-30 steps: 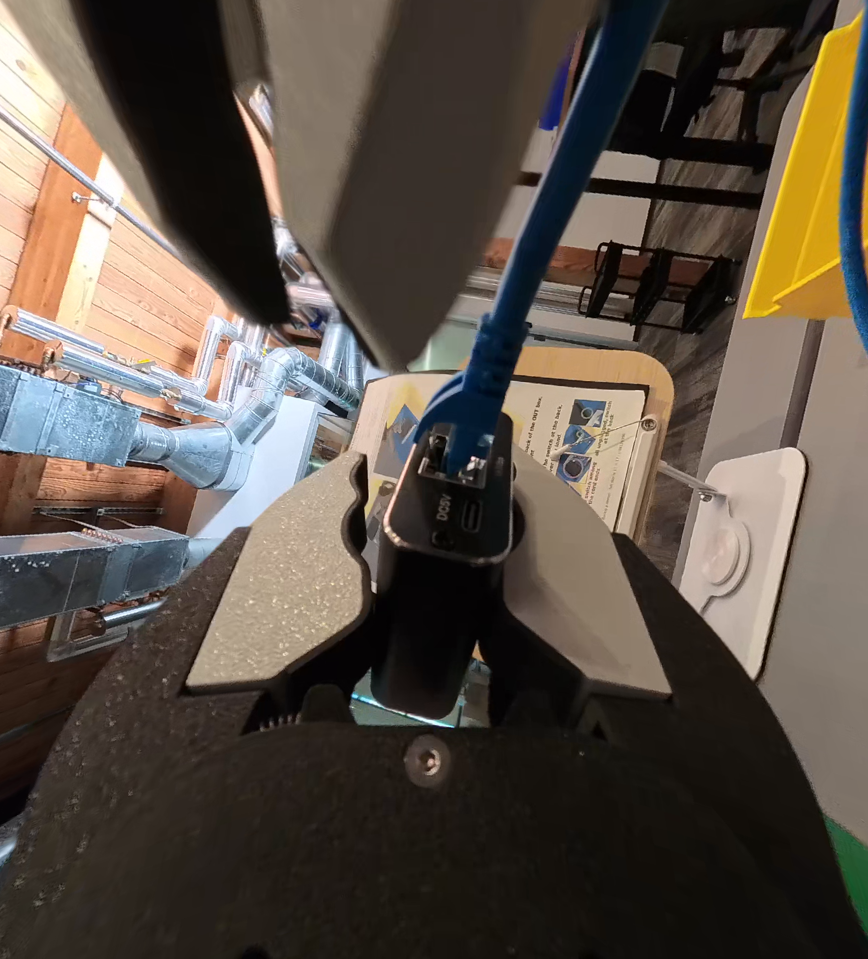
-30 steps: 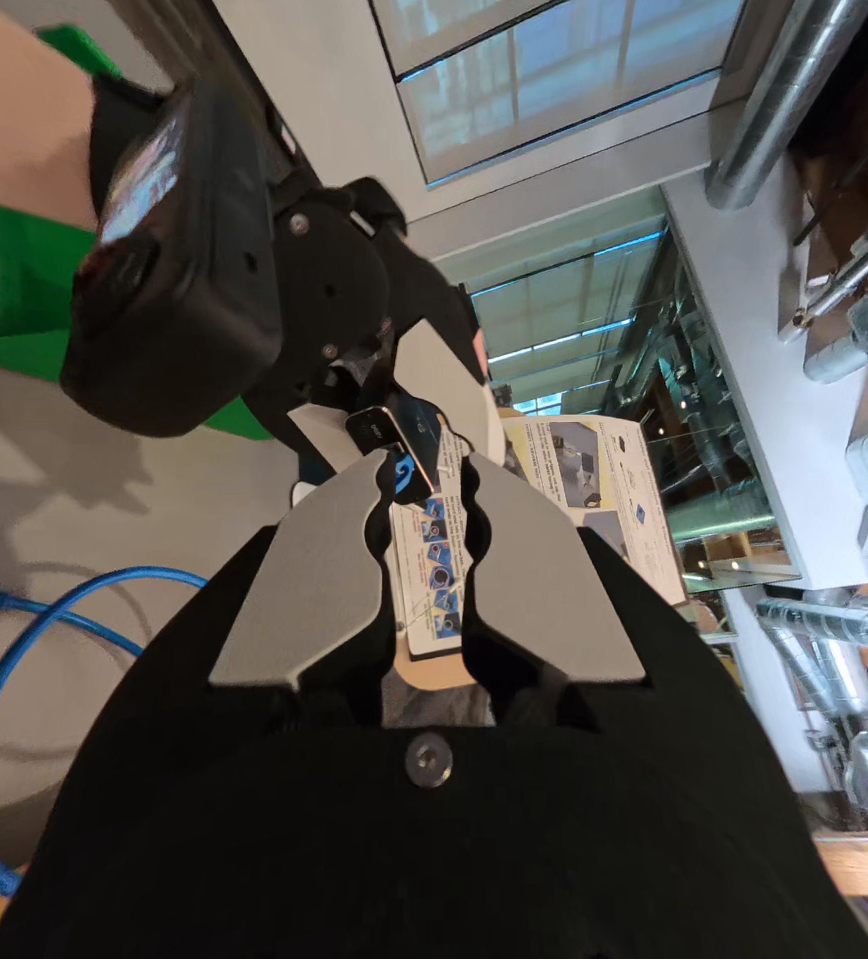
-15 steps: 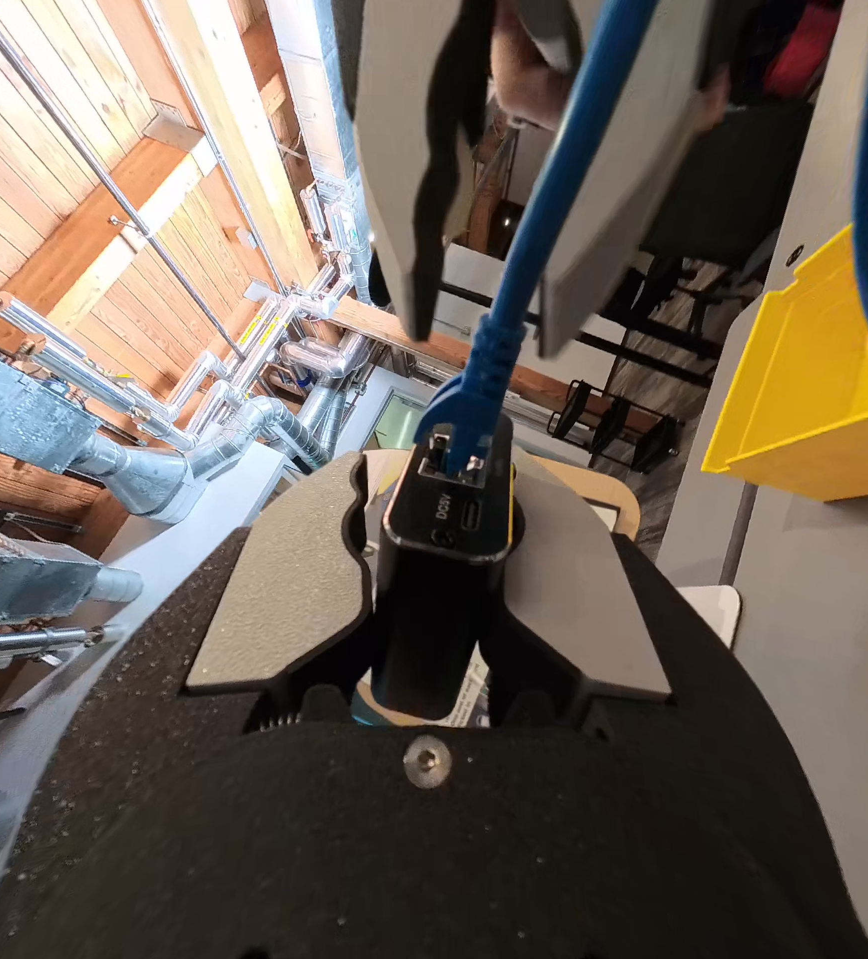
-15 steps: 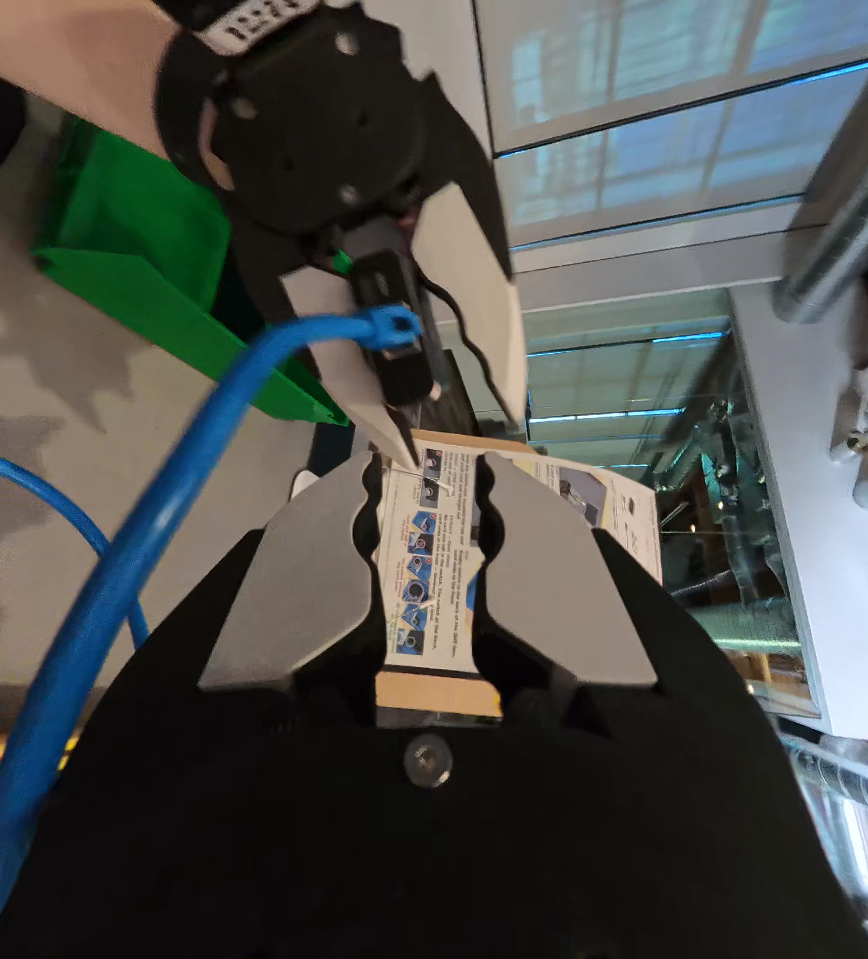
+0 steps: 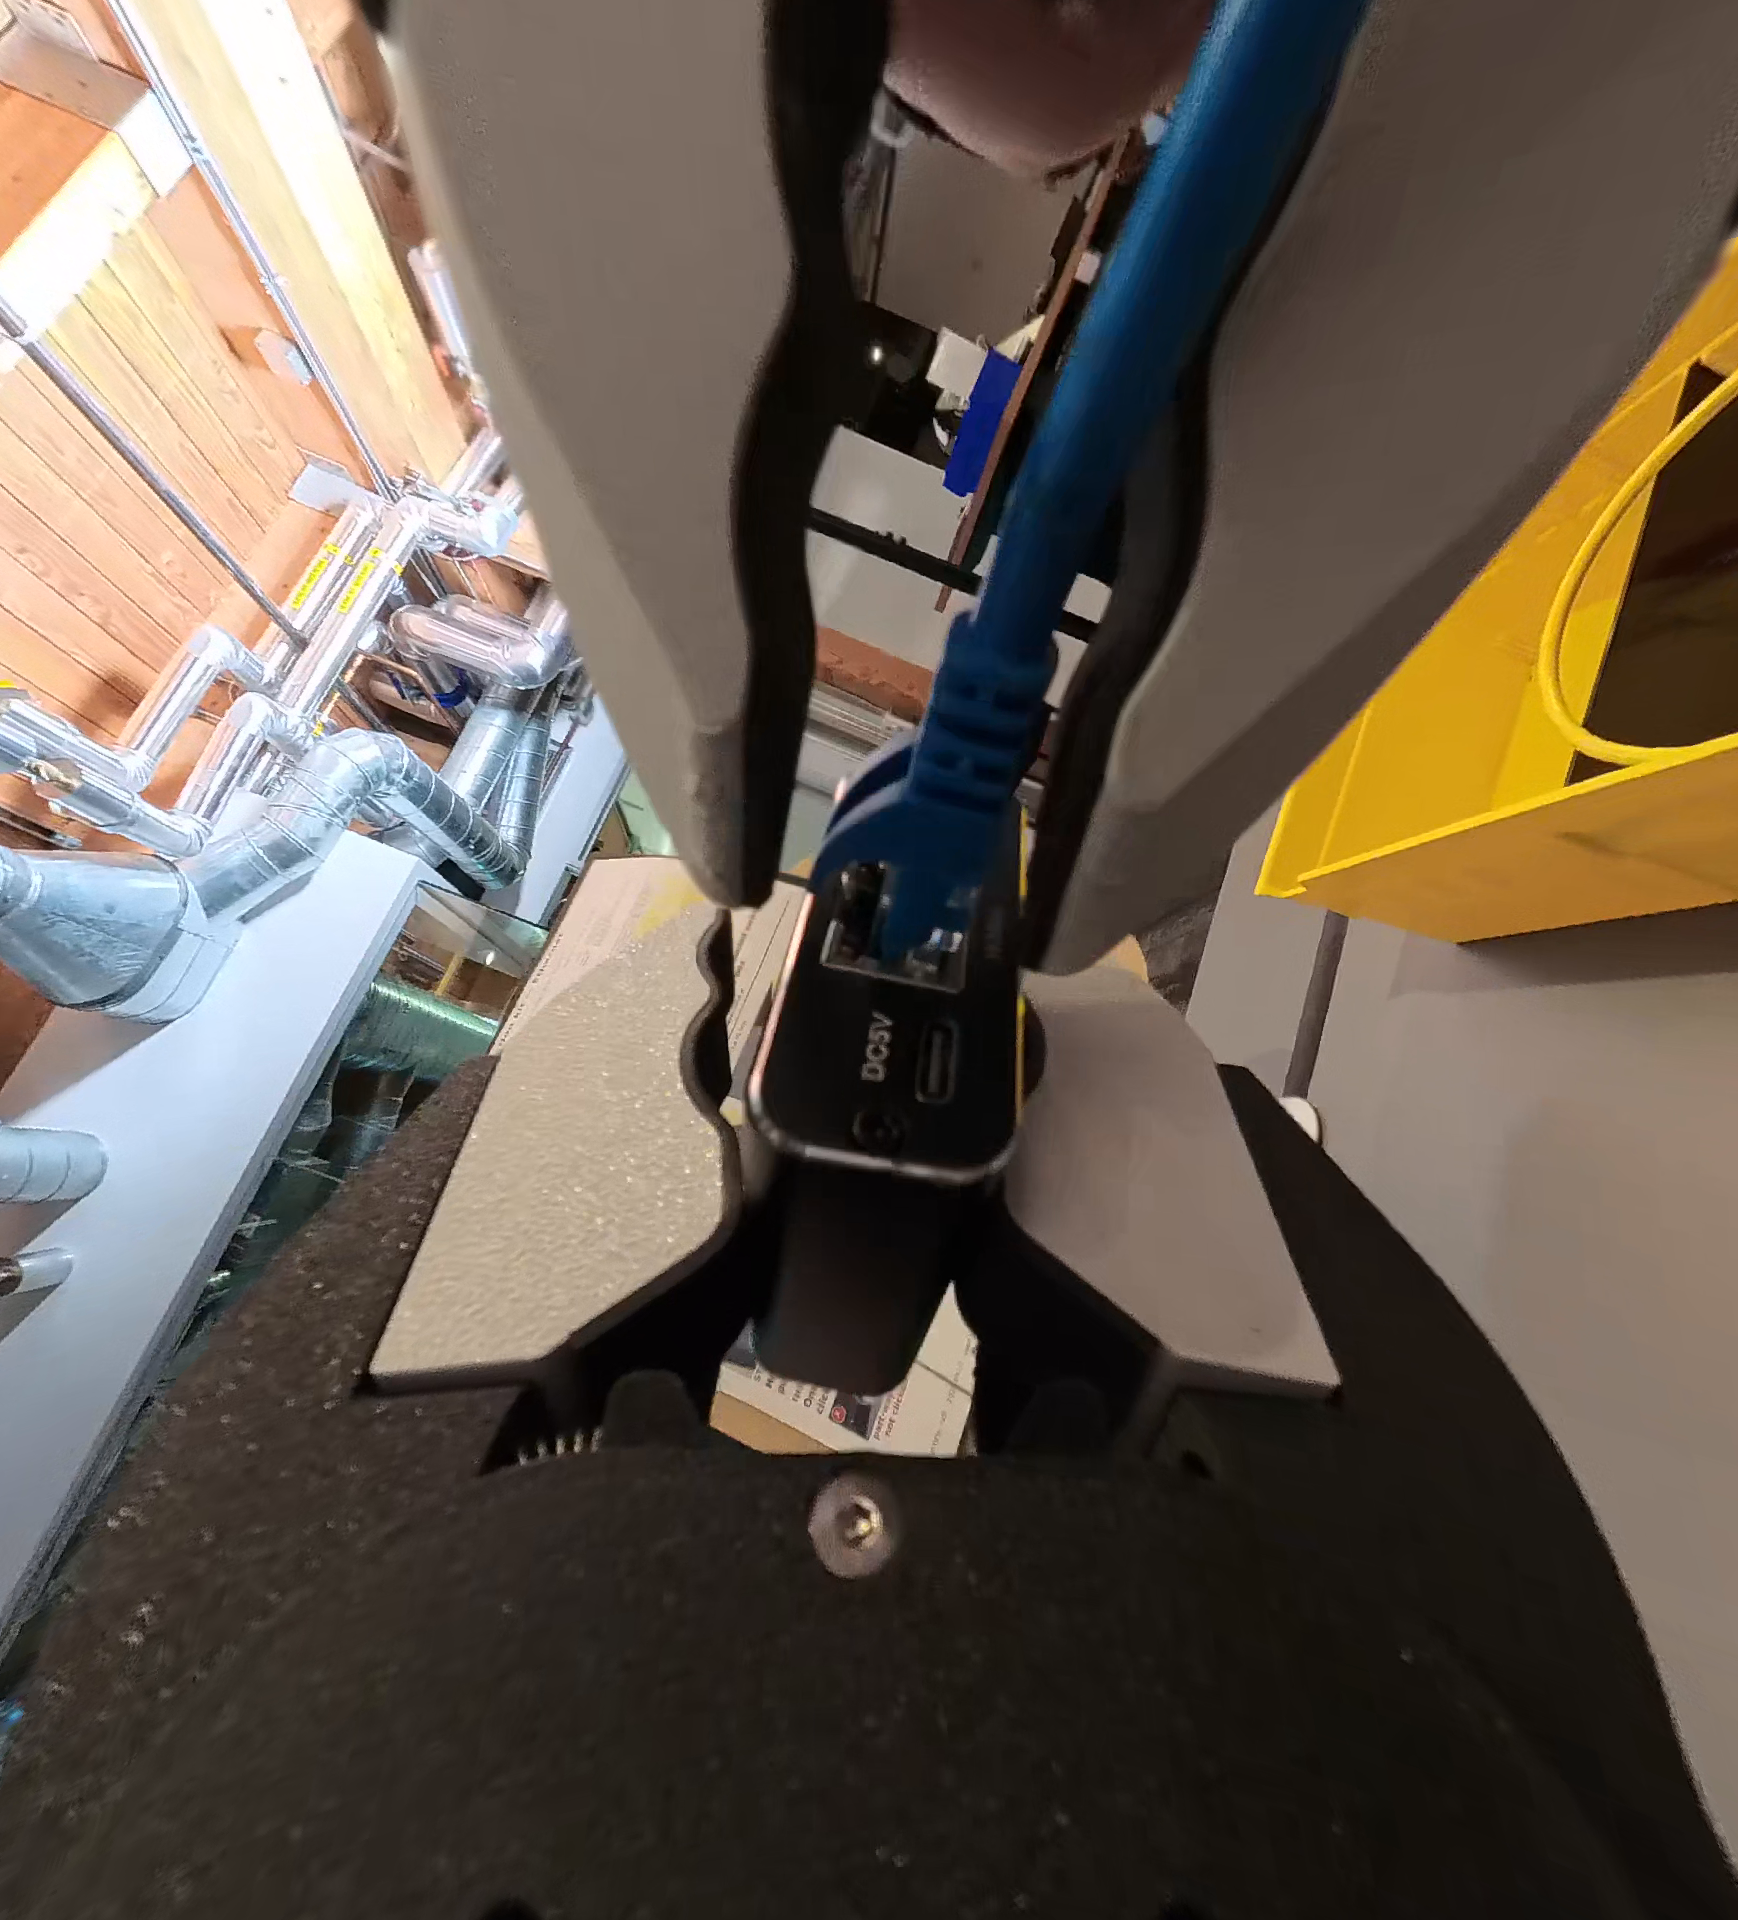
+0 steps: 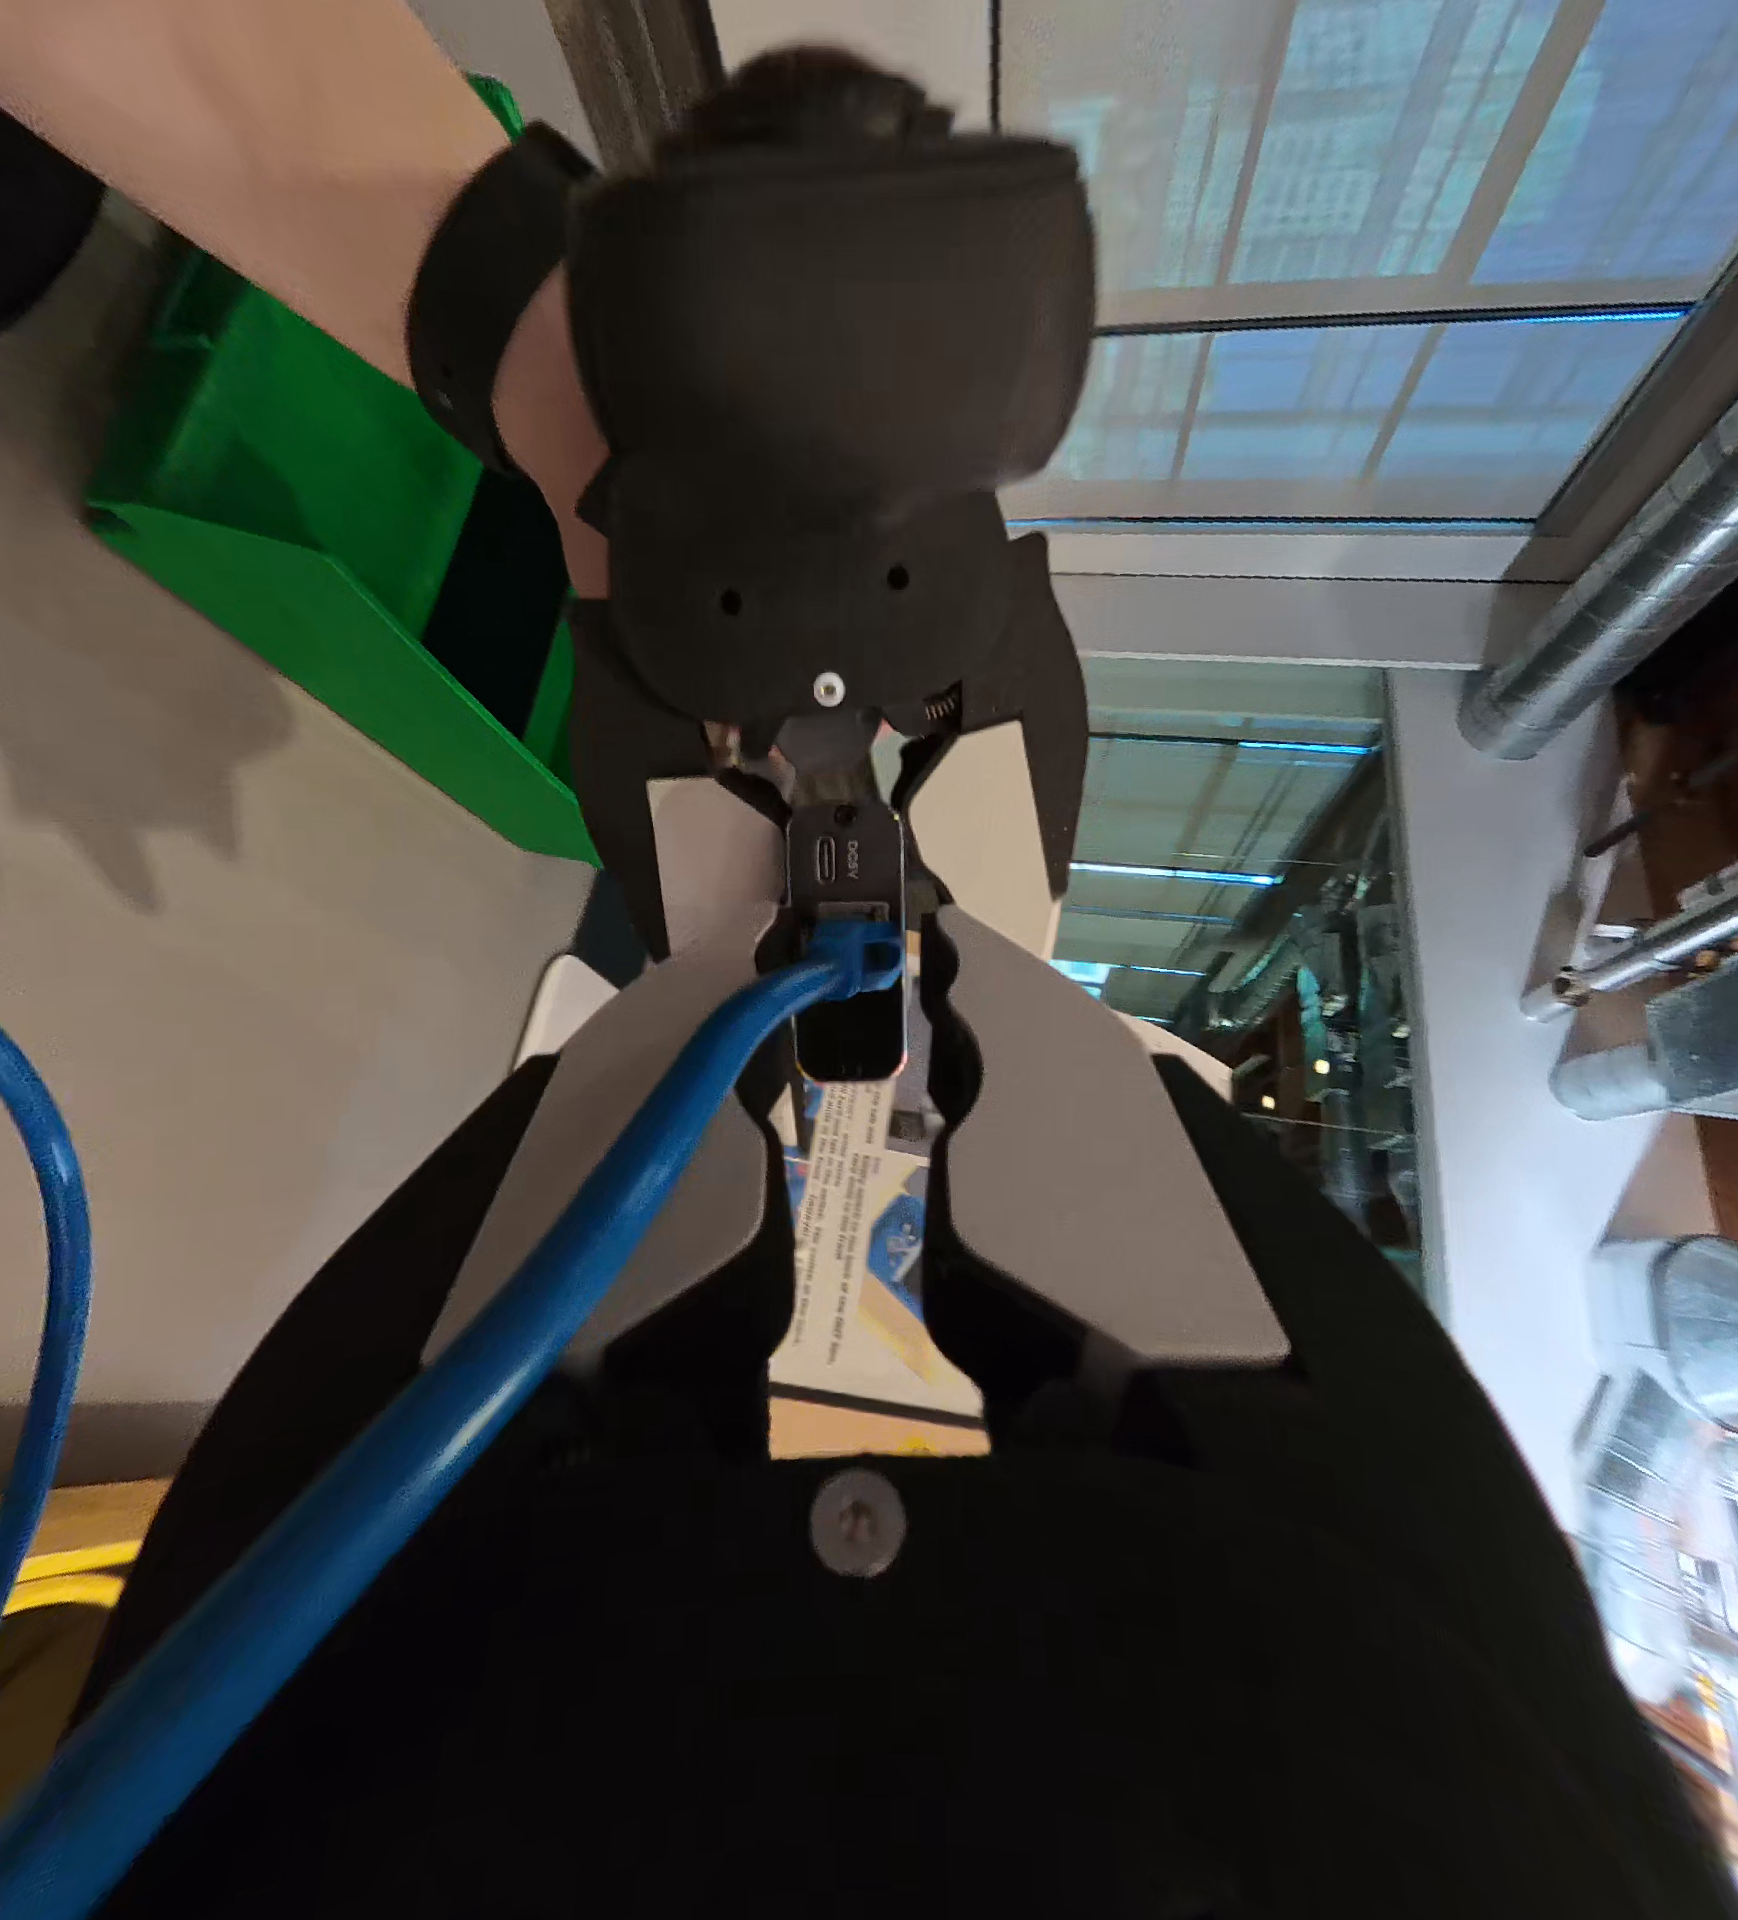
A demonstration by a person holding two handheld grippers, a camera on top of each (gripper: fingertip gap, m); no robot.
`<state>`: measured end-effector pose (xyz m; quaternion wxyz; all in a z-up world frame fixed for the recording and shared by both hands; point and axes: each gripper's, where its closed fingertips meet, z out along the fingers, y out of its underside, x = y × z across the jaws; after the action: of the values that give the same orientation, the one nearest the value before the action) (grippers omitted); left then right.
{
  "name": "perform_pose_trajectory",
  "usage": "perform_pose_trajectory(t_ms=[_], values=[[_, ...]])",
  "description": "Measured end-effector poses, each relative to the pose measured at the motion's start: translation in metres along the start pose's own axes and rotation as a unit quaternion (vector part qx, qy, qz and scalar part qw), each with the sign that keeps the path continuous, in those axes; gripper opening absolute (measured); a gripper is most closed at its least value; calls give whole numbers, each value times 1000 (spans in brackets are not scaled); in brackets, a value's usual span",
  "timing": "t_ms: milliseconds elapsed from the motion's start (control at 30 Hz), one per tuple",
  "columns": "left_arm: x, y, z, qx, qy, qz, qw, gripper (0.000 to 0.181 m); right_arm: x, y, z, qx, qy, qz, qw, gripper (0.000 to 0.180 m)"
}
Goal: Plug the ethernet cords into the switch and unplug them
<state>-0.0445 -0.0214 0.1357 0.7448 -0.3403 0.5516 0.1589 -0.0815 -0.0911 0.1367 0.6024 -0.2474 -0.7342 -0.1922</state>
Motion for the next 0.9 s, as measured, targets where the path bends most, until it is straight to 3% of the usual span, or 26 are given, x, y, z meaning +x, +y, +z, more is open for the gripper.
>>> perform_pose_trajectory(t_ms=[367,567,900], values=[[7,5,4,-15,14,-1,1000,45,-5,10,-1,-26,-8,1,1000,16],[21,8,10,-22,29,24,999,45,-18,14,-4,-41,-54,-7,998,15],[60,28,27,-42,102,5,994,45,-44,35,2,-29,-138,88,986,16]])
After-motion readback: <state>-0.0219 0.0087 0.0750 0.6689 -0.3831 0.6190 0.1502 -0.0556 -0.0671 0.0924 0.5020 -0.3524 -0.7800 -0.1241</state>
